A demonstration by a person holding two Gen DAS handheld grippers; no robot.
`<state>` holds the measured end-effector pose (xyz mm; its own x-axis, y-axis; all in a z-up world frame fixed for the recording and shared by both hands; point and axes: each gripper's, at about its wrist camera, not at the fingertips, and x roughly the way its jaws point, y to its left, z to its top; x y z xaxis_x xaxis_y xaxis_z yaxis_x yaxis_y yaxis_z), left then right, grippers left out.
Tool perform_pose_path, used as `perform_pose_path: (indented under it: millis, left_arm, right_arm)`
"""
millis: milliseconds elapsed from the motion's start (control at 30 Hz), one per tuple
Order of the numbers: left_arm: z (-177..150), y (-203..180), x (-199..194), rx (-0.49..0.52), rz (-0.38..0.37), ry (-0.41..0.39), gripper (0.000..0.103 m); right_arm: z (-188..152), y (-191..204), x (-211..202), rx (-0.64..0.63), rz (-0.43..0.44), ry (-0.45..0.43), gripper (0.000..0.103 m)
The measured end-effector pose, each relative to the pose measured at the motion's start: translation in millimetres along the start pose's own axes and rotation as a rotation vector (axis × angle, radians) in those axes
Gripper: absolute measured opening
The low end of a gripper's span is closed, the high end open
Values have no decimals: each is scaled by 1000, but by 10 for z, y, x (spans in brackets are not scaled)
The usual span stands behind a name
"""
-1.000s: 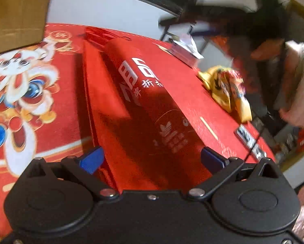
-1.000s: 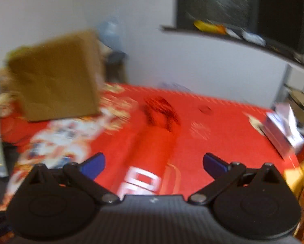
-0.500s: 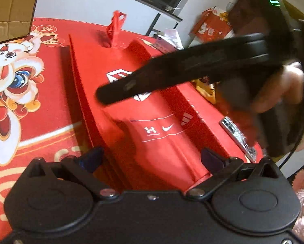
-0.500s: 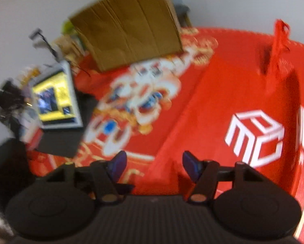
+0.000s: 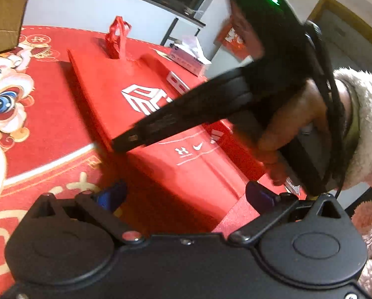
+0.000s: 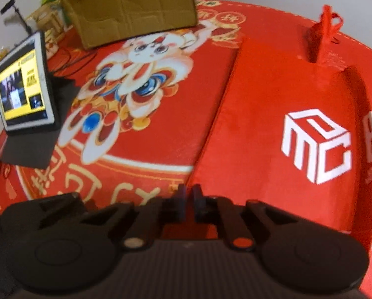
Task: Fold shopping bag
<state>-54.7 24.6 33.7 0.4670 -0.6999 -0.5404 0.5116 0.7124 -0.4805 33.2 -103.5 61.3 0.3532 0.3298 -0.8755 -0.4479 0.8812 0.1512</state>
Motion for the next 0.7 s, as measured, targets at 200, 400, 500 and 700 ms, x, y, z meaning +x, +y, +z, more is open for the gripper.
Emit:
perform_pose_path:
  millis: [200,400,500,700]
  left_arm:
    - [23,111,-8,-11,22,-5,103]
    - [144,-56,39,81,-49,-1,103]
    - [155,-131,64,132,-65,26,103]
    - [16,-152,-25,187,-37,79,103]
  right_arm:
    - [4,-216,-369,113,1,-111,3]
    - [17,-344,-861,168,14,-250,1]
    - [47,-385,-1019,148,34,-245,1]
    - [-88,-147,-769,69,38,-51,52]
